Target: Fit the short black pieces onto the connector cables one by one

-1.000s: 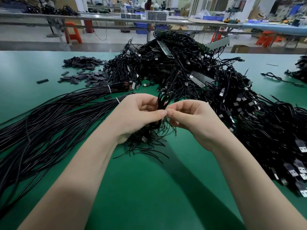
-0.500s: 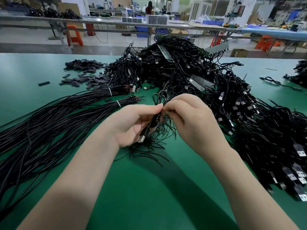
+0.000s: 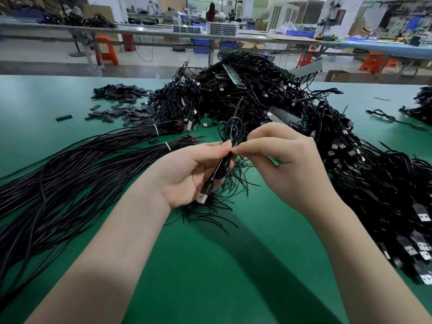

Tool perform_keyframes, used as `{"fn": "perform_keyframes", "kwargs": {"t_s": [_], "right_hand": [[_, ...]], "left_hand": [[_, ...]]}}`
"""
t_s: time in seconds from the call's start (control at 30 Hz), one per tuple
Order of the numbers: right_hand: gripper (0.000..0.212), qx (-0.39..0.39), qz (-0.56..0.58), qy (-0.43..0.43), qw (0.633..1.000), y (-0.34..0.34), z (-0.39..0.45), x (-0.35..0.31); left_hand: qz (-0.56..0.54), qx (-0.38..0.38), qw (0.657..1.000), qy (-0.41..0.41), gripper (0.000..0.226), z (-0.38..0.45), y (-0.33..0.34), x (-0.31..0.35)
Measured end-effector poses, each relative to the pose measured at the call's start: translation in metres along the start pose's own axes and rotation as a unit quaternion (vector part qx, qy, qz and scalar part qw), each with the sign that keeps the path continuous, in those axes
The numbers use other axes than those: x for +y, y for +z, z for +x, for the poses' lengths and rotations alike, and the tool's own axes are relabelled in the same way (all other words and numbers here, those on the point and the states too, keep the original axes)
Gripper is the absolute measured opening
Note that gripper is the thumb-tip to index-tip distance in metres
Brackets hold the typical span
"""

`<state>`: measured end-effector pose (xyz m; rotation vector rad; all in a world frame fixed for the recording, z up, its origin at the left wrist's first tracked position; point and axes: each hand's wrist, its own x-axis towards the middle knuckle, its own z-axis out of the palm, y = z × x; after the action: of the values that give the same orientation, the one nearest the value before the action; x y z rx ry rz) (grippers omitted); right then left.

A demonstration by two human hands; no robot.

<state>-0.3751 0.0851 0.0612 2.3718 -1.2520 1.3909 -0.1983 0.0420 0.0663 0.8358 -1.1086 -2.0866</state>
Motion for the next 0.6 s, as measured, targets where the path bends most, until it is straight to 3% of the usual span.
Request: {"fn": "perform_keyframes", "kwargs": {"t_s": [0.13, 0.23, 0.43, 0.6], "right_hand": [[0.026, 0.021, -0.097, -0.062, 0.993, 0.001, 0.000, -0.003], [0.021, 0.068, -0.124, -0.092, 0.986, 0.006, -0.001, -0.008], [0.027, 0.079, 0.095, 0.012, 0.992, 0.005, 0.001, -0.010], [0.024, 0.069, 0.328, 0.145, 0.931, 0.007, 0.003, -0.016]], "left_hand": [[-0.014, 0.018, 1.000, 0.015, 0.016, -0.002, 0.005, -0.001], [-0.045, -0.016, 0.998, 0.041, 0.009, -0.004, 0.004, 0.002], [-0.064, -0.050, 0.992, 0.096, 0.008, -0.003, 0.008, -0.002], [-0.081, -0.100, 0.982, 0.135, 0.026, -0.005, 0.006, -0.004]]}}
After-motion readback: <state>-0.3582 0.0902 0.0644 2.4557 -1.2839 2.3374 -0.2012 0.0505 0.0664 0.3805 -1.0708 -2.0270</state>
